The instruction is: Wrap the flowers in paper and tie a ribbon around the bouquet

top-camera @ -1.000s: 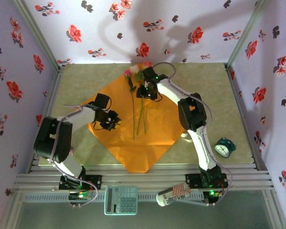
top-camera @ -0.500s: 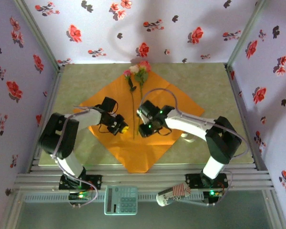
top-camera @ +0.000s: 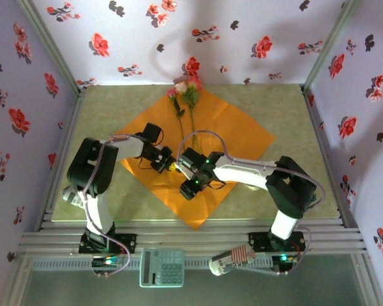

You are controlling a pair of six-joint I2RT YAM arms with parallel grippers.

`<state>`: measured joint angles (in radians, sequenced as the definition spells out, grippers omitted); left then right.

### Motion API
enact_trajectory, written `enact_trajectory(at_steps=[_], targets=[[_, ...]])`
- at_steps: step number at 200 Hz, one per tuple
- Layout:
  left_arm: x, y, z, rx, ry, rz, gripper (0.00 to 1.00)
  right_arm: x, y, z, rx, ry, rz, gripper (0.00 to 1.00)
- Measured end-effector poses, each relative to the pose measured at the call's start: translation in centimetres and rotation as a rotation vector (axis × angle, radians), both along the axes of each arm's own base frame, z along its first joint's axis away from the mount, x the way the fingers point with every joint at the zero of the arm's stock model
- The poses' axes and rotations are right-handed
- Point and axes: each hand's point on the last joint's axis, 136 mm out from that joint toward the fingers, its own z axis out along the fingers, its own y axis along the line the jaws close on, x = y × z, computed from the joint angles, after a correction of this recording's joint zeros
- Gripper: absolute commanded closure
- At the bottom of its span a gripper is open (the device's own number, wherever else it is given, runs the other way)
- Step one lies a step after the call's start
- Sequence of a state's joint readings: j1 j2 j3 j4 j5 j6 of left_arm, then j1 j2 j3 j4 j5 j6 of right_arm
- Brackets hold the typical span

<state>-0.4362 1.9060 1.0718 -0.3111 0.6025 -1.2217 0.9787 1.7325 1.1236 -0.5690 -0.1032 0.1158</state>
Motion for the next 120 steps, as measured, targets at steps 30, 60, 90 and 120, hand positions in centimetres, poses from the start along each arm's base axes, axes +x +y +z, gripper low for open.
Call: enact_trajectory(at_steps=[30,60,90,120], targets=[[1.3,0.7,0.1,0.037,-0.043,0.006,0.97,1.2,-0.4,0.4,-0.031,-0.072,-0.019,0.22],[1.6,1.0,0.0,0.051,-0.056,0.007,0.97,1.7,-4.7,1.2,0.0,-0.051,-0.219,0.22],[1.6,1.0,0.1,0.055,-0.06,-0.001,0.97,2.8,-10.0,1.8,0.046,0.008,-0.507,0.22],[1.7,1.2,0.2,0.073,-0.06,-0.003,0.97,2.2,-13.4,0.2,0.067,0.129,-0.728,0.21]])
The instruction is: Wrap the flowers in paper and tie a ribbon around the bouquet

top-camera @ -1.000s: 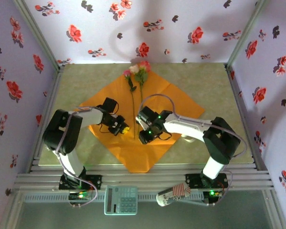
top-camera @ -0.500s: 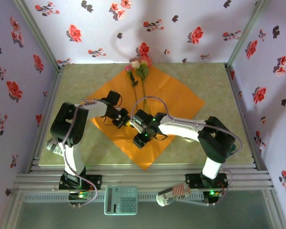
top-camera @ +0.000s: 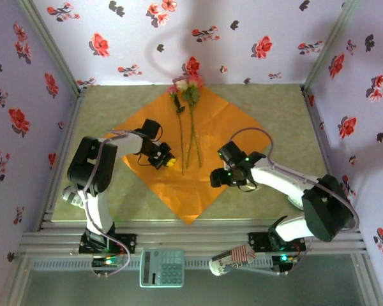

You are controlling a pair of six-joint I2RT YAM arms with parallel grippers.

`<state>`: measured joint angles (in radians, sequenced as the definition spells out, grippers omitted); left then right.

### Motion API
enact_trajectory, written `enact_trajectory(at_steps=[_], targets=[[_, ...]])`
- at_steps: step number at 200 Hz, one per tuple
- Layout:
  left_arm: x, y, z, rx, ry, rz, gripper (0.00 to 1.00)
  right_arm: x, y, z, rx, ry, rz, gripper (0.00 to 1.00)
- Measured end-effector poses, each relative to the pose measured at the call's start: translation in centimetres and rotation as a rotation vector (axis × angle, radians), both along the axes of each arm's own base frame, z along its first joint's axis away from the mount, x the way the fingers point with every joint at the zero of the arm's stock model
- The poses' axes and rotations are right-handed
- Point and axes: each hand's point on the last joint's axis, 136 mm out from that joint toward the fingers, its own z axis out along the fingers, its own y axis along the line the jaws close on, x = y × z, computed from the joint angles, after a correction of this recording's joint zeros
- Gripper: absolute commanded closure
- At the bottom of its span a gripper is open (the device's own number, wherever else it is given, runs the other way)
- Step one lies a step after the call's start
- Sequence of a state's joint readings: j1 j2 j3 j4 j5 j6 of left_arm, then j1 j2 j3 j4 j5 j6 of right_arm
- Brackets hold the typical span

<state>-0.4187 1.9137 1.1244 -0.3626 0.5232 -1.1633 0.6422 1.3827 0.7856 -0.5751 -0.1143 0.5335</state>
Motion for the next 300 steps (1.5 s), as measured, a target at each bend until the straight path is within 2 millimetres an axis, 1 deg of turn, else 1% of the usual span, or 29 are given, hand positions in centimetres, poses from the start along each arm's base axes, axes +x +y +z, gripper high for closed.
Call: enact_trajectory(at_steps=[19,32,48,83,116,129,133,140,141,143,154,162,170,173,174,183,199,210,220,238,248,251,258,271,285,300], targets=[[0.0,0.1,0.0,0.009,0.0,-0.001,0.97,-0.8,-1.3,-0.9,0.037,0.076,-0.111,0.21],[0.0,0.2,0.0,0.013,-0.002,-0.005,0.97,-1.3,-1.3,-1.2,0.063,0.119,-0.16,0.23],[0.0,0.2,0.0,0.014,-0.005,-0.01,0.97,-1.8,-0.6,-1.4,0.114,0.163,-0.201,0.25],[0.0,0.2,0.0,0.015,-0.005,-0.012,0.97,-1.9,1.0,-1.6,0.216,0.22,-0.282,0.34],[0.1,0.1,0.0,0.014,-0.004,-0.013,0.97,-2.1,2.2,-2.5,0.277,0.263,-0.346,0.46],[0.1,0.0,0.0,0.011,-0.002,-0.014,0.97,-2.1,2.3,-2.7,0.283,0.275,-0.385,0.51],[0.2,0.0,-0.1,0.011,-0.002,-0.014,0.97,-2.0,2.3,-2.7,0.285,0.279,-0.4,0.53],[0.2,0.0,-0.1,0.01,-0.002,-0.014,0.97,-2.0,2.3,-2.8,0.288,0.285,-0.418,0.61],[0.2,0.0,-0.1,0.01,-0.001,-0.014,0.97,-2.0,2.3,-2.8,0.288,0.285,-0.417,0.61],[0.2,0.0,-0.1,0.01,-0.001,-0.014,0.97,-2.0,2.3,-2.8,0.289,0.289,-0.426,0.65],[0.2,0.0,0.0,0.008,-0.001,-0.015,0.97,-1.8,2.6,-2.9,0.301,0.298,-0.452,0.8],[0.2,0.0,0.0,0.008,-0.001,-0.016,0.97,-1.6,3.1,-3.0,0.314,0.302,-0.465,0.88],[0.2,0.0,0.0,0.008,-0.002,-0.016,0.97,-1.4,3.4,-3.0,0.33,0.306,-0.486,0.93],[0.2,0.0,0.0,0.008,-0.003,-0.017,0.97,-1.4,3.5,-2.9,0.336,0.311,-0.497,0.99],[0.2,0.0,0.0,0.008,-0.003,-0.018,0.97,-1.3,3.5,-2.9,0.337,0.31,-0.497,1.0],[0.2,0.0,0.0,0.009,-0.004,-0.018,0.93,-1.1,3.8,-2.6,0.356,0.315,-0.533,1.0],[0.2,0.2,-0.1,0.022,-0.012,-0.026,0.78,-0.8,3.9,-2.2,0.382,0.334,-0.602,1.0],[0.2,0.6,0.3,0.046,-0.029,-0.035,0.69,-0.5,3.8,-1.7,0.406,0.349,-0.665,1.0],[0.2,1.1,0.9,0.079,-0.046,-0.038,0.63,-0.1,3.7,-1.4,0.426,0.362,-0.719,1.0],[0.0,2.4,3.0,0.134,-0.095,-0.036,0.56,0.6,3.5,-1.0,0.46,0.392,-0.828,1.0],[-0.3,3.3,5.0,0.158,-0.134,-0.028,0.52,1.0,3.4,-0.9,0.48,0.409,-0.886,1.0],[-0.3,3.4,5.2,0.164,-0.14,-0.026,0.52,1.2,3.4,-0.8,0.486,0.416,-0.907,1.0],[-0.5,3.9,6.8,0.171,-0.171,-0.015,0.5,1.4,3.3,-0.7,0.497,0.427,-0.942,1.0],[-1.1,4.8,8.8,0.183,-0.206,0.001,0.48,2.0,3.3,-0.3,0.522,0.449,-1.013,1.0],[-2.3,5.7,9.8,0.188,-0.212,0.024,0.45,2.5,3.3,0.1,0.545,0.473,-1.08,1.0],[-4.2,6.5,9.5,0.188,-0.172,0.061,0.39,3.0,3.5,0.6,0.569,0.493,-1.134,1.0]])
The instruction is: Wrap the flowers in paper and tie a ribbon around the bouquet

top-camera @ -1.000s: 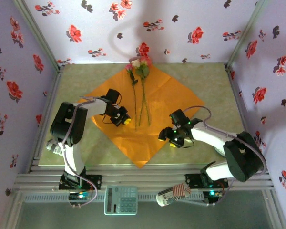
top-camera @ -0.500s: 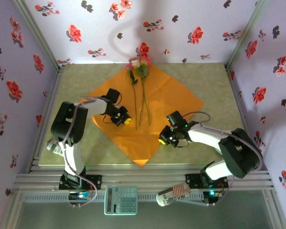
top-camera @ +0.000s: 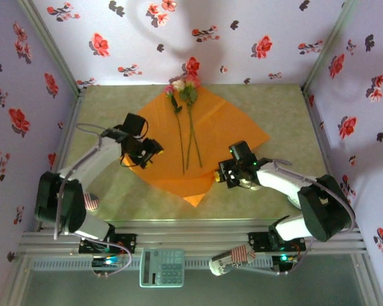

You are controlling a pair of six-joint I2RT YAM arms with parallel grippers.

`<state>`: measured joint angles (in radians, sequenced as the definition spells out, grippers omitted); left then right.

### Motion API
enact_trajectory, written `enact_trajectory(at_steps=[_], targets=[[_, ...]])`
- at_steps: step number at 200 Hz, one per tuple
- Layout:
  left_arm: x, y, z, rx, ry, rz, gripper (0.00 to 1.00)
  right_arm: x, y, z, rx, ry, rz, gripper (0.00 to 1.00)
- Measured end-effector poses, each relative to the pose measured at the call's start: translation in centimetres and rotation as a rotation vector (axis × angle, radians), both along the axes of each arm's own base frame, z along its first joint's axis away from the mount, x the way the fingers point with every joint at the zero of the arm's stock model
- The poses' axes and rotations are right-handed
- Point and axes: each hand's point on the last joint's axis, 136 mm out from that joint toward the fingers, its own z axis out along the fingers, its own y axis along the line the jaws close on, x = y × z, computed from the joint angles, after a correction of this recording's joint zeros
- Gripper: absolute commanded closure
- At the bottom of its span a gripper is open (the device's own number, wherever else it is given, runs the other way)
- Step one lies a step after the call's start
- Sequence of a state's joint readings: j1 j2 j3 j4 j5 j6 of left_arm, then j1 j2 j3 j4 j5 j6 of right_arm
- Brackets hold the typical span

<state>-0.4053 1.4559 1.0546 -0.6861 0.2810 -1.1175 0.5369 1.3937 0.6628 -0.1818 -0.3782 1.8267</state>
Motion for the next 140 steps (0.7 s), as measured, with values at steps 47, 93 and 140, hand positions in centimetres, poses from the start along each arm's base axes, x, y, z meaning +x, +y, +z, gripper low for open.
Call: enact_trajectory(at_steps=[47,93,140], targets=[[-6.3,1.5,-2.9,-0.032,0.201,0.221,0.25,2.1,0.6,1.8,0.048,0.017,-0.09,1.0],[-8.9,-1.9,-4.1,-0.139,0.32,0.442,0.22,2.2,0.5,1.9,0.044,0.024,-0.094,1.0],[-7.0,-4.7,-5.3,-0.189,0.361,0.563,0.34,1.7,0.2,1.5,0.032,0.043,-0.096,1.0]])
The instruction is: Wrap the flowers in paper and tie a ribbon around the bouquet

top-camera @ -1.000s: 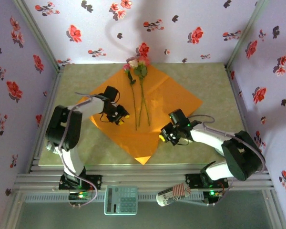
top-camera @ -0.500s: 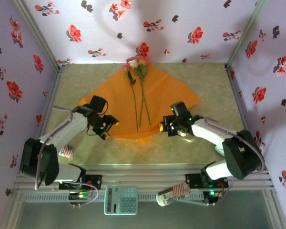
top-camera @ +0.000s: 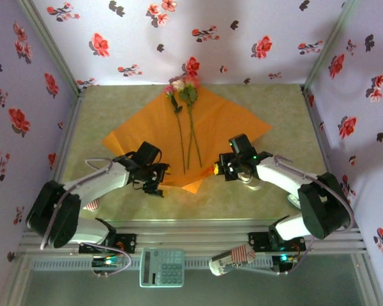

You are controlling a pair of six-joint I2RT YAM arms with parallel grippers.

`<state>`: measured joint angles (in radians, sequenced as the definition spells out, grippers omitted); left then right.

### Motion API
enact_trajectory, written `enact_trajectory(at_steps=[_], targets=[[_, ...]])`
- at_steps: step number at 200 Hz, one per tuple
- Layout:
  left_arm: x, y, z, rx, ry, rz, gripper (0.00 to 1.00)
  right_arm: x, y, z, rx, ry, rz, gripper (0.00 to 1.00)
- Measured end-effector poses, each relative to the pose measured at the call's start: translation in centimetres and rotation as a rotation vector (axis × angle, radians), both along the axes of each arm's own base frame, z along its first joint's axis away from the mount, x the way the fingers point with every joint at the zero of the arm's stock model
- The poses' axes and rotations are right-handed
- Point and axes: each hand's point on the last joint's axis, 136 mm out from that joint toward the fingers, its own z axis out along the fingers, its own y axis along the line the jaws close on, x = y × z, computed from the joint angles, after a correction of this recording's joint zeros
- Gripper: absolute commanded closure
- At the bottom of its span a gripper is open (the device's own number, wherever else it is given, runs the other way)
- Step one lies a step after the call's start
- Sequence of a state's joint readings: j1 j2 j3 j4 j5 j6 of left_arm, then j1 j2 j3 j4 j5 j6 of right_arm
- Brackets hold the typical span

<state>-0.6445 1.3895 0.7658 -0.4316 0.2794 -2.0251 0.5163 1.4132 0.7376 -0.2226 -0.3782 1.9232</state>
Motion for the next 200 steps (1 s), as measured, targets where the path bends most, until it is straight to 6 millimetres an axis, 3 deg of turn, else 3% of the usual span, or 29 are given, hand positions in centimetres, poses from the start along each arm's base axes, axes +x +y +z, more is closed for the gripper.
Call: enact_trajectory(at_steps=[12,30,40,66,83,99,127,169,200], targets=[[0.4,-0.7,-0.1,-0.007,-0.001,0.009,0.47,-0.2,-0.1,-0.1,-0.002,0.003,0.001,1.0],[1.1,-1.5,-0.4,-0.023,-0.02,0.016,0.85,-0.2,-0.2,-0.1,-0.004,0.001,0.003,1.0],[1.6,-1.8,-0.5,-0.029,-0.034,0.021,1.0,-0.3,-0.4,-0.2,-0.015,-0.008,0.02,0.99],[2.5,-2.2,-0.5,-0.04,-0.064,0.031,1.0,-0.3,-1.8,-0.2,-0.09,-0.042,0.095,0.6],[3.1,-2.1,-0.3,-0.049,-0.08,0.044,1.0,0.4,-3.0,0.7,-0.141,-0.137,0.164,0.42],[3.7,-1.8,-0.2,-0.055,-0.087,0.062,1.0,0.7,-4.2,2.2,-0.172,-0.252,0.197,0.34],[5.2,-1.2,0.0,-0.066,-0.087,0.101,1.0,-0.3,-5.7,3.7,-0.197,-0.444,0.252,0.31],[6.7,-1.5,0.0,-0.103,-0.073,0.12,1.0,-3.3,-6.3,1.6,-0.2,-0.529,0.323,0.32],[7.5,-1.9,0.3,-0.13,-0.059,0.121,1.0,-4.3,-5.0,1.3,-0.183,-0.555,0.376,0.32]])
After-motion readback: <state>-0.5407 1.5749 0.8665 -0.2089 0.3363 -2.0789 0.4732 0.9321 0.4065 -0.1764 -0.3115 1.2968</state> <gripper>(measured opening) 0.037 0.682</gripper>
